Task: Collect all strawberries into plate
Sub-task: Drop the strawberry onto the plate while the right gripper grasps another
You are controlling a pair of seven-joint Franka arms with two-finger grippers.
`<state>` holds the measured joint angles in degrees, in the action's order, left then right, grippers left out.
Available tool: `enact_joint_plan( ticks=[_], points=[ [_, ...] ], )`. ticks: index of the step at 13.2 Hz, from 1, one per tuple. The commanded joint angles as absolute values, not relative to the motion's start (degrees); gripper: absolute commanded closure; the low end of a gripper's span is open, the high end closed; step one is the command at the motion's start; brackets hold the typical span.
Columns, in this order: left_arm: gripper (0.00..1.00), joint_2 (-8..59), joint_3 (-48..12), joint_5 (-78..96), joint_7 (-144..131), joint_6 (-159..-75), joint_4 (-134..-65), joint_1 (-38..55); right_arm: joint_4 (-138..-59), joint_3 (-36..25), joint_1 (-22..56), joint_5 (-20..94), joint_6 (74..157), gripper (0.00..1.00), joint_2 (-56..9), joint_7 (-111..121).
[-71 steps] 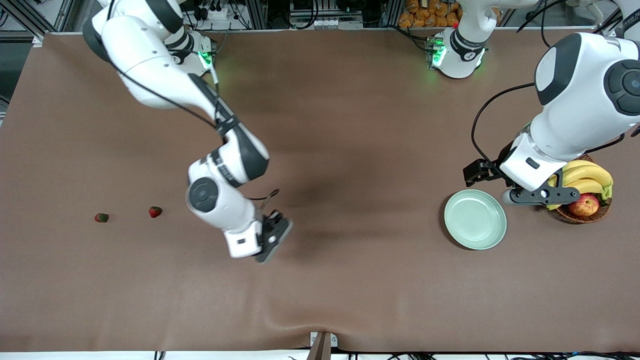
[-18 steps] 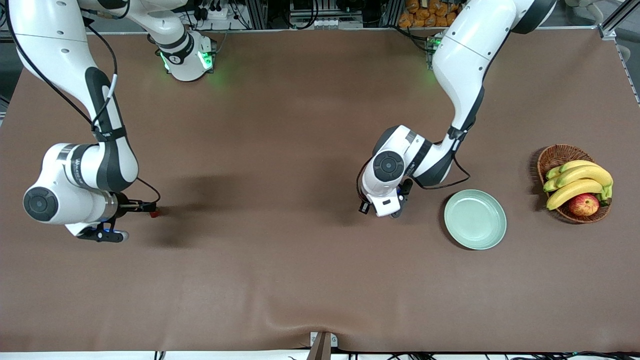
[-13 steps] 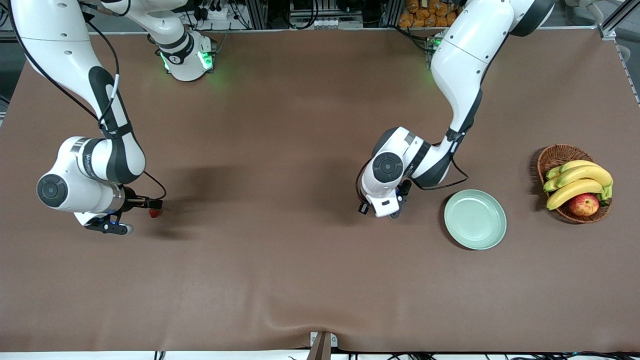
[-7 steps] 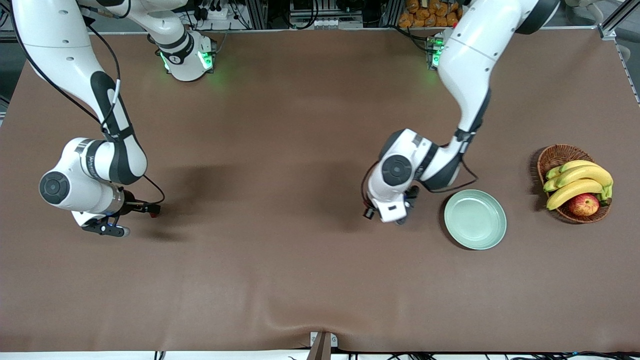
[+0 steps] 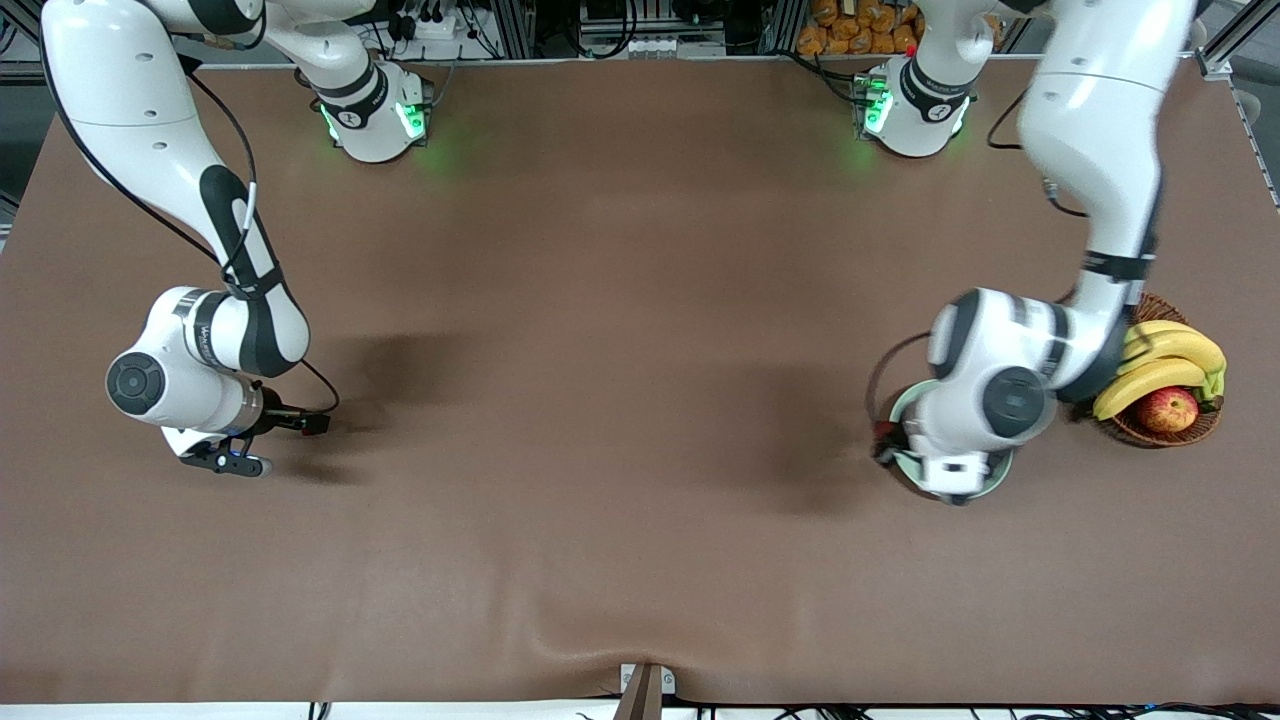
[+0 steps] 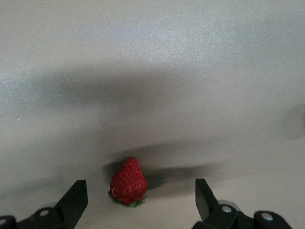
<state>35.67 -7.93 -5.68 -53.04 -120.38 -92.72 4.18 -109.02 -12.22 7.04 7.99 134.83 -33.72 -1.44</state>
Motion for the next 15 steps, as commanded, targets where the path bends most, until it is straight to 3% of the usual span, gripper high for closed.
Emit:
enact_joint_plan(
  ticks=[1,2,3,4,5,6,11,15],
  points=[
    [0.88,36.12,-8.79,-10.27,-46.51,-120.06,-93.52,-0.25,-109.95,-11.34,6.15,8.61,135.35,0.00,-33.05,-1.85],
    [0.57,36.38,-8.79,-10.28,-44.93,-120.06,-93.43,-0.52,-109.95,-11.25,6.15,8.61,135.44,0.00,-33.13,-1.85],
    [0.27,36.47,-8.79,-10.28,-44.65,-120.06,-93.34,-0.61,-109.95,-11.34,6.15,8.53,135.44,0.12,-33.40,-1.85],
    [0.00,36.47,-8.70,-10.37,-44.47,-120.15,-93.25,-0.79,-109.95,-11.25,6.15,8.53,135.44,0.55,-33.40,-1.76],
    [0.00,36.13,-8.70,-10.37,-44.47,-120.15,-93.25,-1.23,-109.95,-11.25,6.15,8.53,135.44,0.86,-33.40,-1.76],
    [0.00,35.51,-8.70,-10.37,-44.47,-120.15,-93.16,-1.40,-109.95,-11.25,6.07,8.53,135.44,1.00,-33.40,-1.76],
    [0.00,29.81,-9.49,-9.58,-43.15,-116.91,-91.76,-1.23,-109.78,-11.16,6.77,8.53,134.83,1.00,-32.53,-0.97],
    [0.00,24.62,-11.86,-9.41,-42.98,-109.71,-89.31,-1.41,-107.94,-10.37,12.55,8.44,125.17,1.00,-25.59,4.64]
  ],
)
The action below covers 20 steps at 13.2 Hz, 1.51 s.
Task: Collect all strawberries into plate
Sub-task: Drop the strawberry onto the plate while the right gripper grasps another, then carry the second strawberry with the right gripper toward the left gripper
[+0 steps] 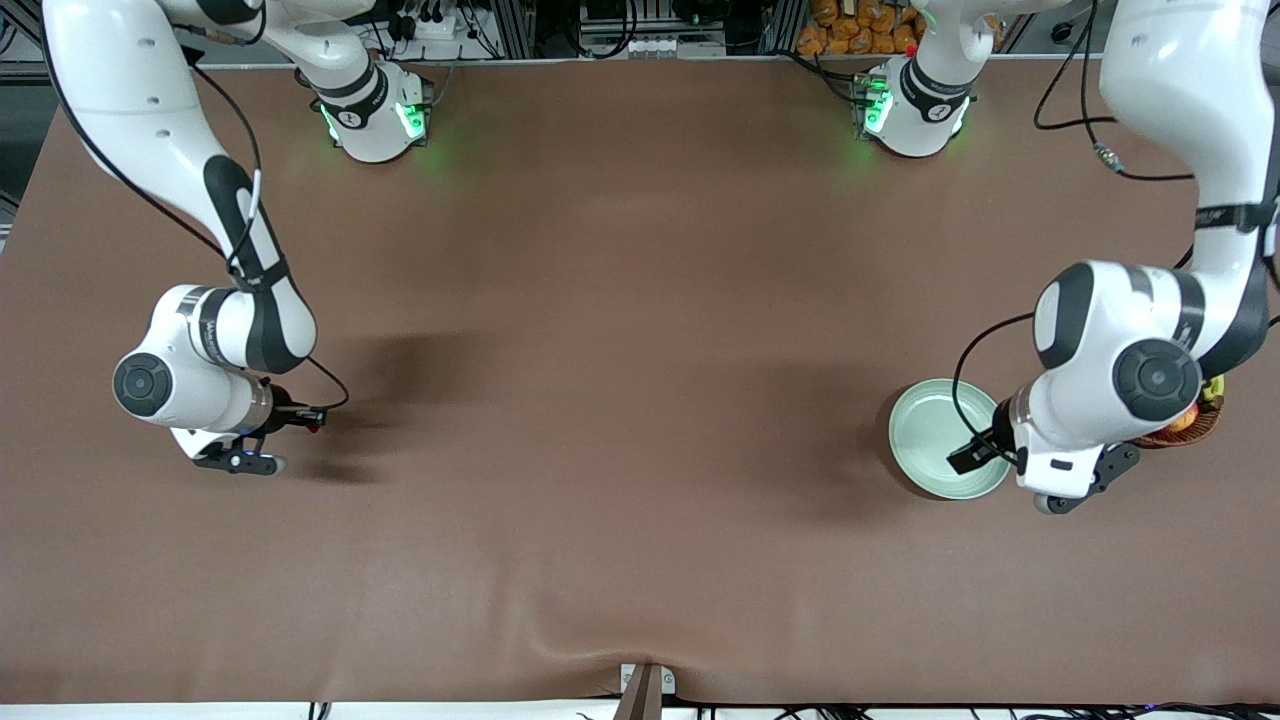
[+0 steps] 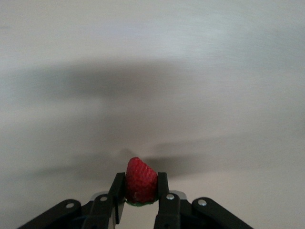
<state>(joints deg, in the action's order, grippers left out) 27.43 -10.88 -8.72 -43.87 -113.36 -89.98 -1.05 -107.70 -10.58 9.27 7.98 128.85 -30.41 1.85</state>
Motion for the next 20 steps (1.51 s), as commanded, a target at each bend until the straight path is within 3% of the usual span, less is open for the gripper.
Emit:
enact_joint_plan(
  ticks=[1,5,11,14,17,20],
  points=[
    [0.00,24.00,-12.39,-8.62,-42.89,-107.25,-88.34,-1.32,-107.32,-10.37,15.53,8.44,124.90,1.00,-24.45,6.75],
    [0.00,20.57,-12.48,-4.23,-36.66,-102.66,-86.48,-2.72,-98.99,-10.37,27.22,8.44,125.16,1.00,-25.13,19.05],
    [0.00,21.97,-12.22,-4.31,-35.68,-102.66,-87.01,-2.99,-84.94,-10.37,40.24,8.35,125.68,1.00,-34.25,26.63],
    [0.00,22.59,-12.22,-4.13,-35.86,-102.74,-87.01,-2.81,-76.57,-8.19,41.84,8.35,128.30,1.00,-41.90,26.63],
    [0.00,23.55,-12.39,-3.96,-37.00,-103.18,-87.01,-1.94,-75.07,-4.49,41.92,8.35,138.66,1.00,-47.35,26.19],
    [0.00,24.60,-12.48,-3.17,-41.47,-104.49,-87.01,-0.36,-71.73,-2.73,42.36,8.26,141.94,1.00,-52.89,25.58]
  ],
)
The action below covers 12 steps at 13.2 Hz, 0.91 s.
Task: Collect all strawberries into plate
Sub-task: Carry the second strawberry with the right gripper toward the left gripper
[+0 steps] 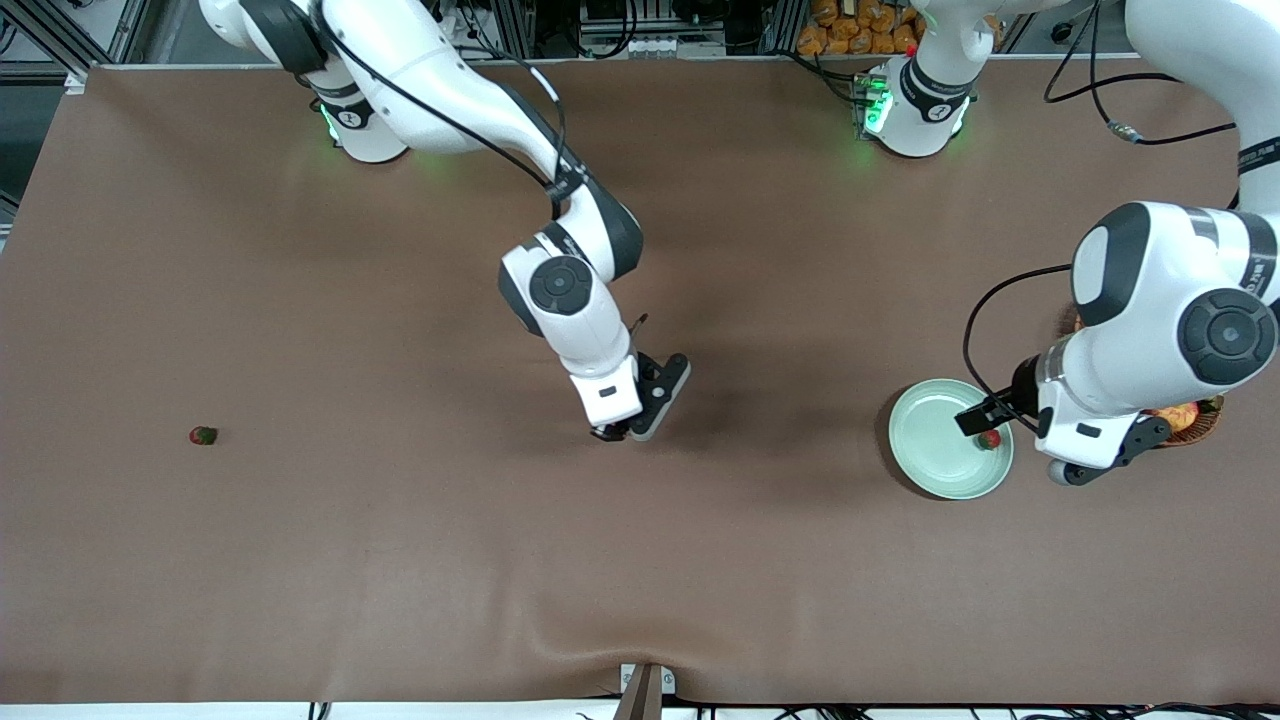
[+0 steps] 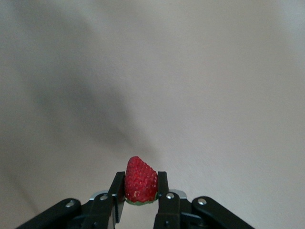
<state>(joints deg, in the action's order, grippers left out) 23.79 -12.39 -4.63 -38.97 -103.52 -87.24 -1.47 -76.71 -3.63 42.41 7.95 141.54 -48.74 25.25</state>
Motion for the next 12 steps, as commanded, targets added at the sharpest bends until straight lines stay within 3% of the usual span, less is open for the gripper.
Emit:
enact_joint_plan(
  ticks=[1,4,6,7,8,9,12],
  points=[
    [0.00,24.96,-12.48,-3.08,-43.14,-105.11,-87.27,0.17,-71.20,-2.55,42.62,8.26,142.29,1.00,-53.95,24.53],
    [0.00,27.85,-12.39,-2.90,-52.00,-107.57,-87.54,3.42,-70.58,-2.55,44.12,8.26,142.56,1.00,-55.37,22.76],
    [0.00,30.13,-12.39,-2.99,-57.80,-111.07,-87.45,5.44,-70.66,-2.55,44.30,8.35,142.65,0.90,-56.42,22.76],
    [0.00,31.02,-12.39,-2.99,-59.83,-112.75,-87.45,6.32,-70.58,-2.55,44.64,8.26,142.65,0.75,-56.60,22.68],
    [0.00,31.98,-12.39,-2.99,-61.59,-113.89,-87.45,7.20,-70.66,-2.55,44.74,8.26,142.65,0.15,-56.60,22.76],
    [0.00,33.04,-12.39,-2.99,-63.70,-115.30,-87.36,8.16,-70.66,-2.55,44.74,8.35,142.56,0.00,-56.60,22.76],
    [0.00,36.12,-12.39,-2.90,-70.64,-119.08,-87.01,11.33,-70.66,-2.55,45.00,8.44,142.47,0.00,-55.20,22.68]
  ],
)
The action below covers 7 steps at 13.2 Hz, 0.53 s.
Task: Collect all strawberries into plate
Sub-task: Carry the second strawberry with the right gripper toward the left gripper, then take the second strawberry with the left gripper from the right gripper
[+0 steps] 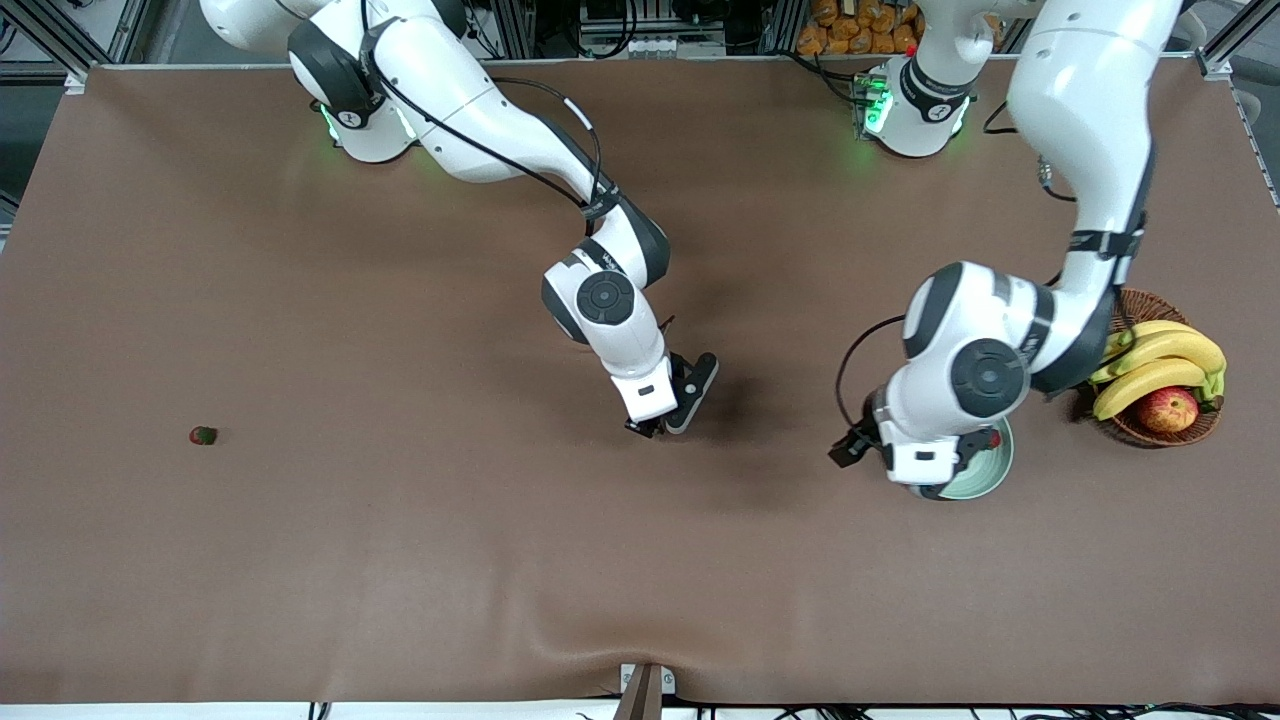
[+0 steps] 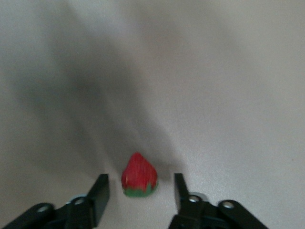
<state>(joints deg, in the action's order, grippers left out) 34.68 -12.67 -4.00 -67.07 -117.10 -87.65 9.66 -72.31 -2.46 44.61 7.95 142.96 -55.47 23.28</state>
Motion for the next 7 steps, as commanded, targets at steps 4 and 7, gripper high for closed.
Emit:
enact_joint_plan(
  ticks=[4,7],
  points=[
    [0.00,39.63,-12.39,-2.99,-78.47,-126.10,-86.66,16.33,-72.24,-2.90,43.16,8.53,140.55,0.00,-51.17,22.41],
    [0.00,42.44,-12.31,-2.99,-84.18,-130.69,-84.48,20.46,-76.89,-2.99,38.51,8.53,138.87,0.00,-46.60,22.32]
  ],
)
